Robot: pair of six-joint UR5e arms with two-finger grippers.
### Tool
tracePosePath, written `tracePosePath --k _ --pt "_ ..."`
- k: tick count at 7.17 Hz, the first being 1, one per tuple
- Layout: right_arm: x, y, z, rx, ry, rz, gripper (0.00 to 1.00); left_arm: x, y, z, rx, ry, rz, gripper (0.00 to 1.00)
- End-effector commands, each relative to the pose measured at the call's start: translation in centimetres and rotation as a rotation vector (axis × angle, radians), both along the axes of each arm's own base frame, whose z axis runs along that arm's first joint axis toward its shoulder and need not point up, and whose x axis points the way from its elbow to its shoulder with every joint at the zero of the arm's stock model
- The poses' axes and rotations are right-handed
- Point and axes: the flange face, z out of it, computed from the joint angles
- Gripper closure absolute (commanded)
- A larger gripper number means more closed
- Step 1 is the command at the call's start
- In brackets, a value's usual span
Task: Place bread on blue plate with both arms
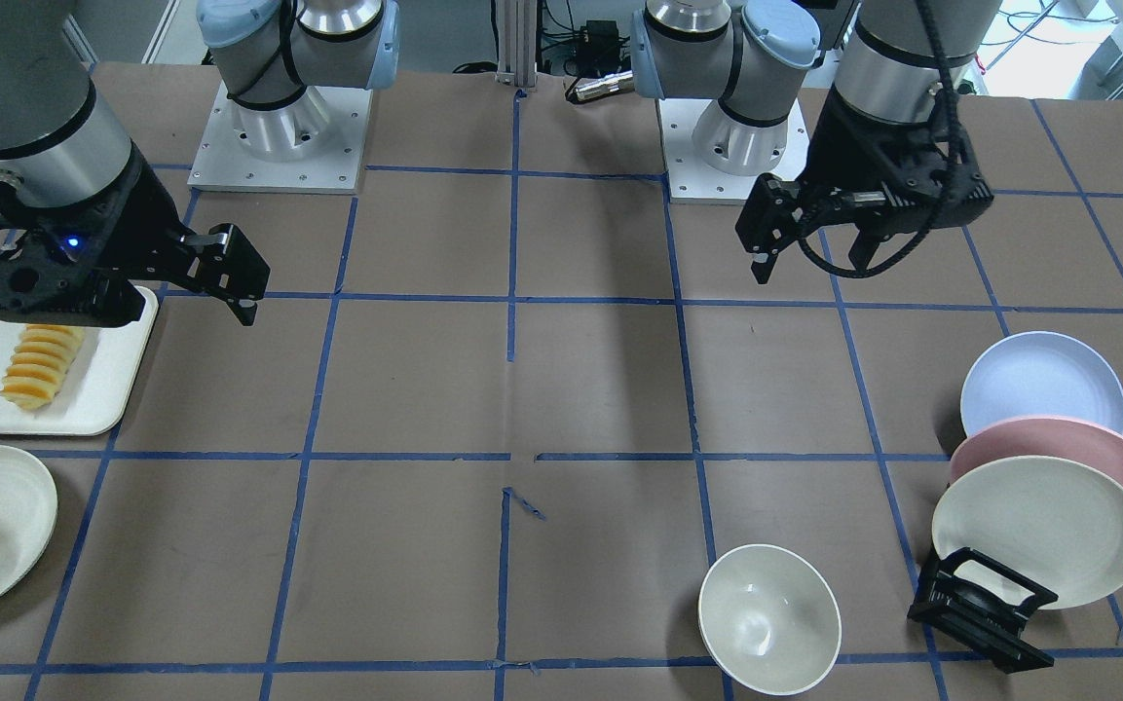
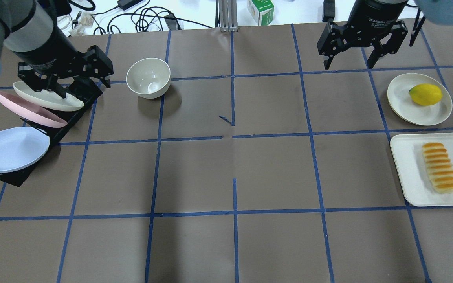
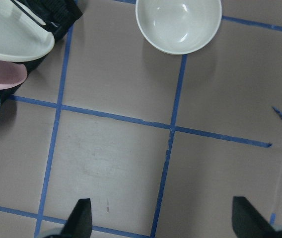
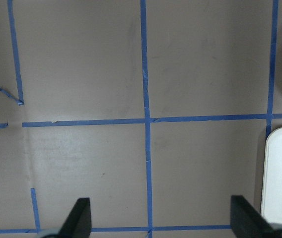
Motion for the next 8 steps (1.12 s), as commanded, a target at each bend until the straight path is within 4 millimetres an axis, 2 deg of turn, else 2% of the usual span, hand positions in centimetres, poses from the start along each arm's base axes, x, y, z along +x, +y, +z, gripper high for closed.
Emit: tracePosePath --k 1,2,3,4,5,6,7,8 --pt "-3.8 -1.1 3.2 -0.056 0.012 -0.057 0.00 7.8 0.2 0.0 0.031 0.006 0.158 0.00" --pt "-7.7 -1.0 3.0 -0.009 0.009 -0.108 0.00 12.5 0.5 0.1 0.032 0.009 0.255 0.00" --pt "-11.2 -1.7 1.8 0.007 0.007 -0.034 0.00 17.4 1.1 -0.2 0.036 0.017 0.354 0.00" --pt "-16.0 -2.1 0.6 0.019 0.005 0.028 0.00 23.1 1.4 -0.9 0.036 0.030 0.459 0.00" --pt "-21.4 -2.0 -0.9 0.044 -0.011 0.022 0.00 27.7 2.0 -2.2 0.057 0.043 0.540 0.00" --pt "-25.8 -1.3 -4.0 0.093 -0.041 -0.020 0.00 30.6 1.4 -4.1 0.060 0.044 0.570 0.00" --pt "-29.0 0.2 -8.1 0.165 -0.052 -0.032 0.00 32.4 -0.4 -6.4 0.042 0.021 0.578 0.00" --pt "-32.1 1.9 -12.8 0.150 -0.032 -0.015 0.00 33.6 -1.1 -10.6 0.118 0.035 0.584 0.00"
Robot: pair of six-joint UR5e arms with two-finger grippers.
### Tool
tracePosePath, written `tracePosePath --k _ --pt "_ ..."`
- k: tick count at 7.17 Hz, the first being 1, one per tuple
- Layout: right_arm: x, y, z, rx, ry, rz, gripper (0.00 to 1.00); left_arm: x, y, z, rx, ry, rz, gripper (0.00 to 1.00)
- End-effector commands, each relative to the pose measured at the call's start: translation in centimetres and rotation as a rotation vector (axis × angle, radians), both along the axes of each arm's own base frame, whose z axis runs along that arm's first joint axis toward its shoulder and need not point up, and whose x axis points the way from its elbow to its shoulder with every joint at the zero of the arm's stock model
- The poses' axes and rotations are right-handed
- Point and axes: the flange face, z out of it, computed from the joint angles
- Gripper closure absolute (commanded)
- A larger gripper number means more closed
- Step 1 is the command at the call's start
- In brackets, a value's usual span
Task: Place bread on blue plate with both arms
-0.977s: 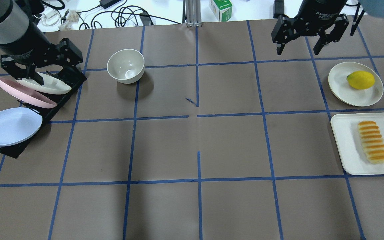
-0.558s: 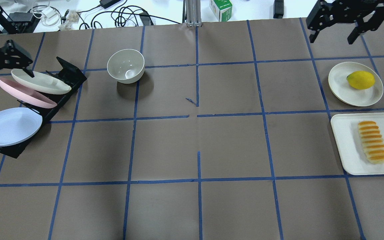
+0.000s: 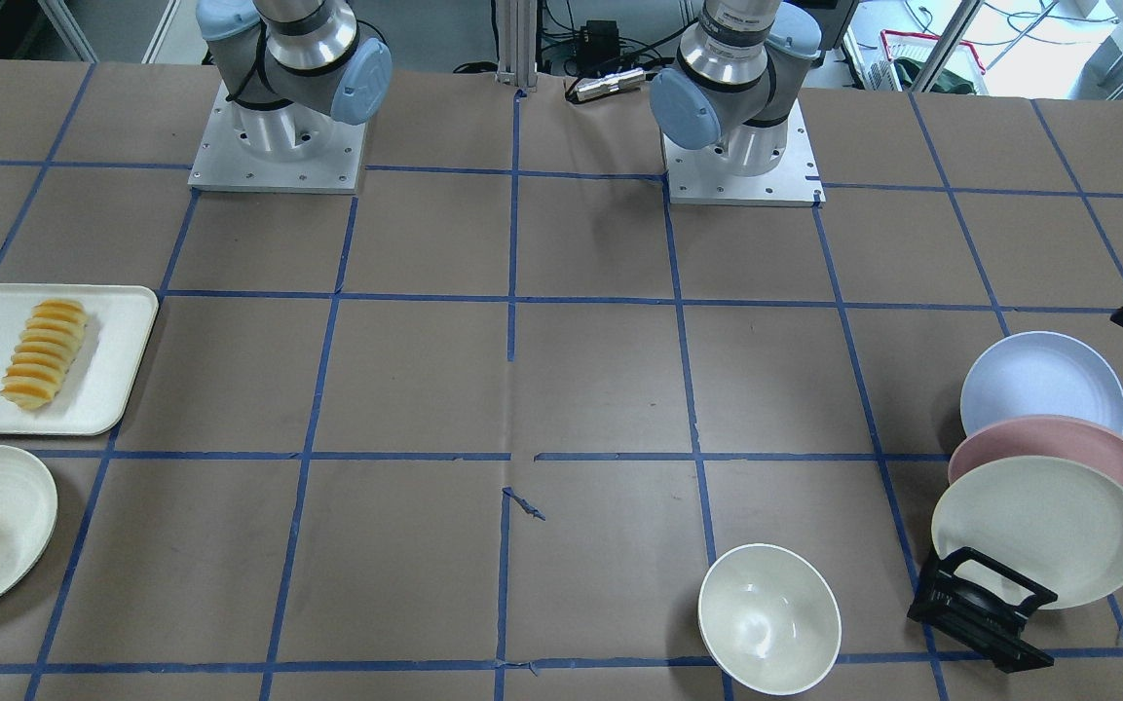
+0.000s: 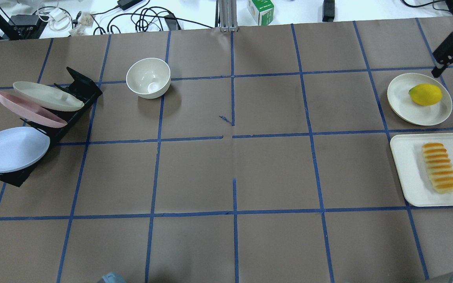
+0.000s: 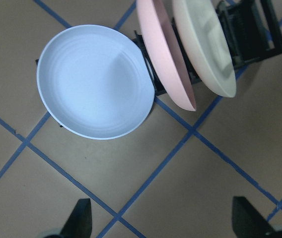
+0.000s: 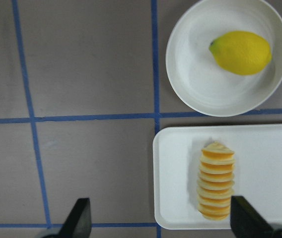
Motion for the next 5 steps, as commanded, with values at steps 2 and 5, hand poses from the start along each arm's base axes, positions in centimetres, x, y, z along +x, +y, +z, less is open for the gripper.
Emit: tracePosePath --k 2,5 --pt "-5.7 7.0 -14.5 -0.016 0.015 -0.015 0.00 5.4 -1.0 -9.0 0.141 0.015 0.047 0.00" --pt "-3.5 10.8 -21.3 0.009 0.078 0.006 0.00 10.7 -1.1 -16.6 0.192 -0.016 0.103 0.00"
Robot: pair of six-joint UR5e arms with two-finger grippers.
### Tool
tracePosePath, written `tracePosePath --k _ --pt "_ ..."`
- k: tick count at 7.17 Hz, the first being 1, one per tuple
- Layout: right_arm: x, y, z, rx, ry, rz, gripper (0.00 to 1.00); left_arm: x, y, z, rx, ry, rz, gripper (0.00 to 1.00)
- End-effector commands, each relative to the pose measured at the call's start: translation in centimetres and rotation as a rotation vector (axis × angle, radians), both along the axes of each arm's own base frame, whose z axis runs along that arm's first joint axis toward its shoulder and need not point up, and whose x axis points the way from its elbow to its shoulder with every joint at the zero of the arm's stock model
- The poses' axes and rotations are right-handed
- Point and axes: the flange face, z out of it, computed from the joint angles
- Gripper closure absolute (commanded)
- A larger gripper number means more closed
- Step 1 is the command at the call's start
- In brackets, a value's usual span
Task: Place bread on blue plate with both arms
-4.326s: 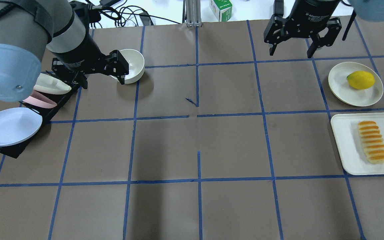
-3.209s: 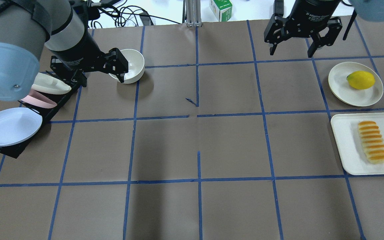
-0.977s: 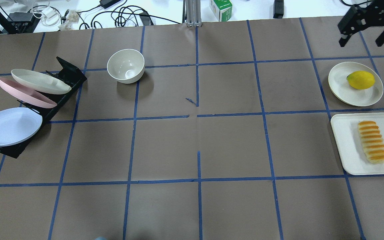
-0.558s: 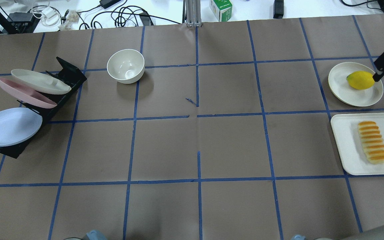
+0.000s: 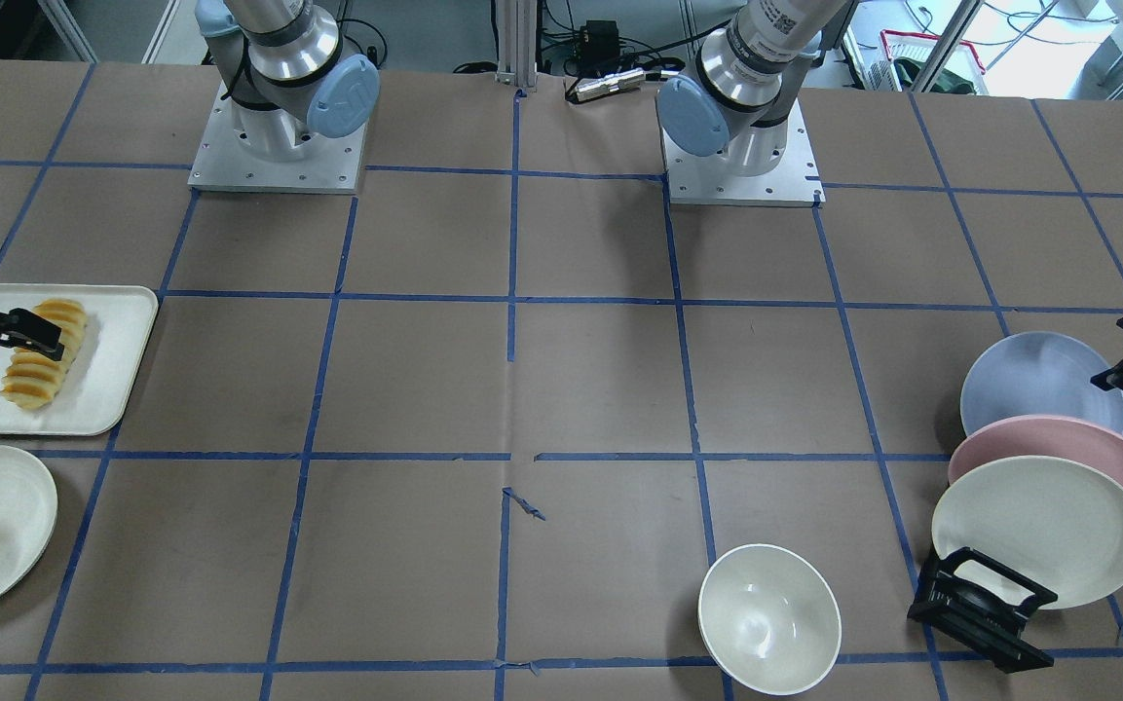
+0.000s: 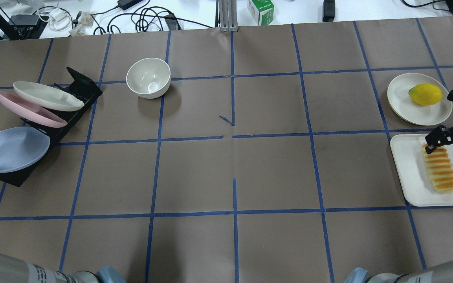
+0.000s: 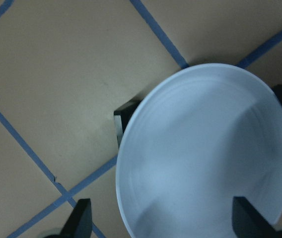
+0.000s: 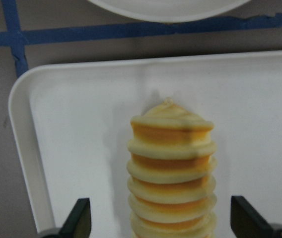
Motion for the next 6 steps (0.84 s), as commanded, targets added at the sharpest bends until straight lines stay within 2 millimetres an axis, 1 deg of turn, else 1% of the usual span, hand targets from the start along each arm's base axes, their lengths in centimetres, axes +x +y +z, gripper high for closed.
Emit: tracePosePath --k 1,2,3,4,5,6 --pt "0.4 1.1 -2.6 0.027 0.010 0.031 0.00 1.6 0.3 -2.8 0.036 -0.004 0.006 0.15" --pt "0.5 1.2 -2.9 0.034 0.005 0.040 0.00 1.5 0.4 -2.6 0.038 -0.004 0.006 0.35" --pt "0.4 1.2 -3.5 0.046 -0.002 0.049 0.00 1.5 0.4 -2.8 0.041 0.000 0.006 0.50" --pt "0.0 0.9 -3.8 0.054 0.000 0.078 0.00 1.5 0.5 -2.7 0.044 0.002 0.005 0.74" --pt "-0.1 0.8 -3.6 0.042 0.016 0.068 0.54 1.3 0.6 -2.8 0.056 0.016 0.003 0.91" --pt "-0.2 0.7 -3.6 0.043 0.020 0.070 0.85 1.2 0.7 -3.0 0.068 0.028 0.003 1.00"
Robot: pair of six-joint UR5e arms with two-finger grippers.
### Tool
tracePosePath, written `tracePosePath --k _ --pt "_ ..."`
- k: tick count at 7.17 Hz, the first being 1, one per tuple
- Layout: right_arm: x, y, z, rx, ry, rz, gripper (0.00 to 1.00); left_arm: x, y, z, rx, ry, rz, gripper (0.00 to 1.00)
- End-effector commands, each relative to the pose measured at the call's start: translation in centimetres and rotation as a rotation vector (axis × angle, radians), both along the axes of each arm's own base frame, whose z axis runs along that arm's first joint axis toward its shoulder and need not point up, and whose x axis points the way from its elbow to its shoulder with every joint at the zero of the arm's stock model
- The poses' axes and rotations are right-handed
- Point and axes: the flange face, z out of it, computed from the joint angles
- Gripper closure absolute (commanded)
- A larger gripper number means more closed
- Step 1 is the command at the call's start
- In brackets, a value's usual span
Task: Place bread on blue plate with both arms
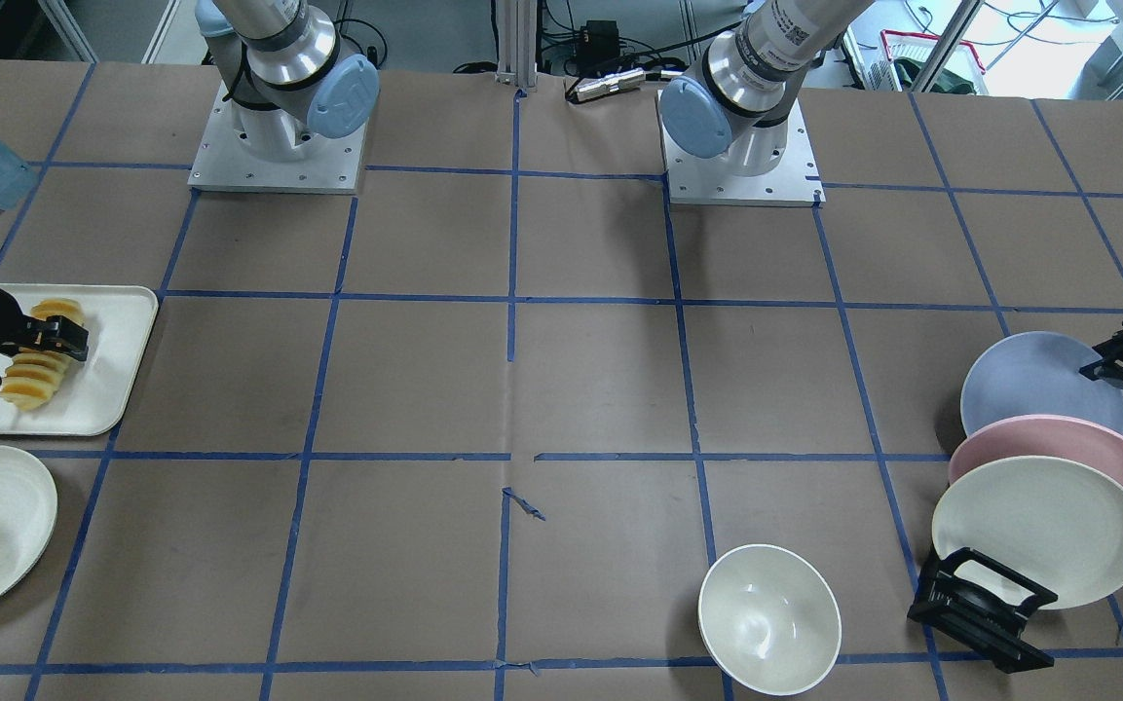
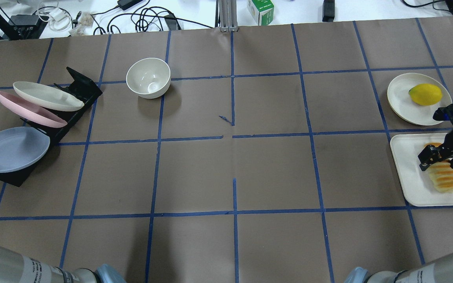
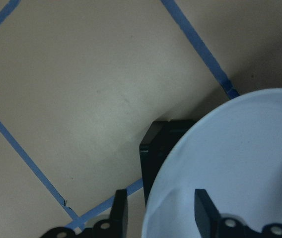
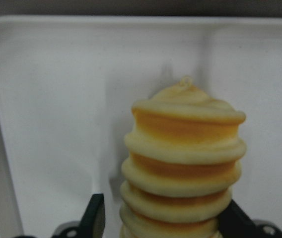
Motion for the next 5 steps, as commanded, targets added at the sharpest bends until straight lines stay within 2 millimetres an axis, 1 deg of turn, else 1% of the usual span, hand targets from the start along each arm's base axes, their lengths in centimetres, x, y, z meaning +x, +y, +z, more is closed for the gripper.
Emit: tracePosePath --k 1,2,3,4,5 --pt "-0.1 -0.1 0.4 -0.008 0.012 0.004 1.00 -0.6 0.5 0.2 0.036 0.038 -0.001 1.00" --pt "-0.1 -0.1 0.6 -0.013 0.007 -0.005 1.00 -0.6 0.6 0.5 0.038 0.038 -0.002 1.00" --pt "-0.2 -0.2 1.2 -0.018 0.021 -0.016 1.00 -0.5 0.6 1.3 0.034 0.026 -0.009 1.00" --pt "-0.3 -1.0 3.1 -0.033 0.031 -0.009 1.00 0.1 1.2 2.7 0.080 -0.022 -0.023 1.00" --pt "-0.8 -2.0 5.3 -0.045 0.031 -0.017 1.00 0.6 1.9 5.8 0.096 -0.086 -0.028 1.00"
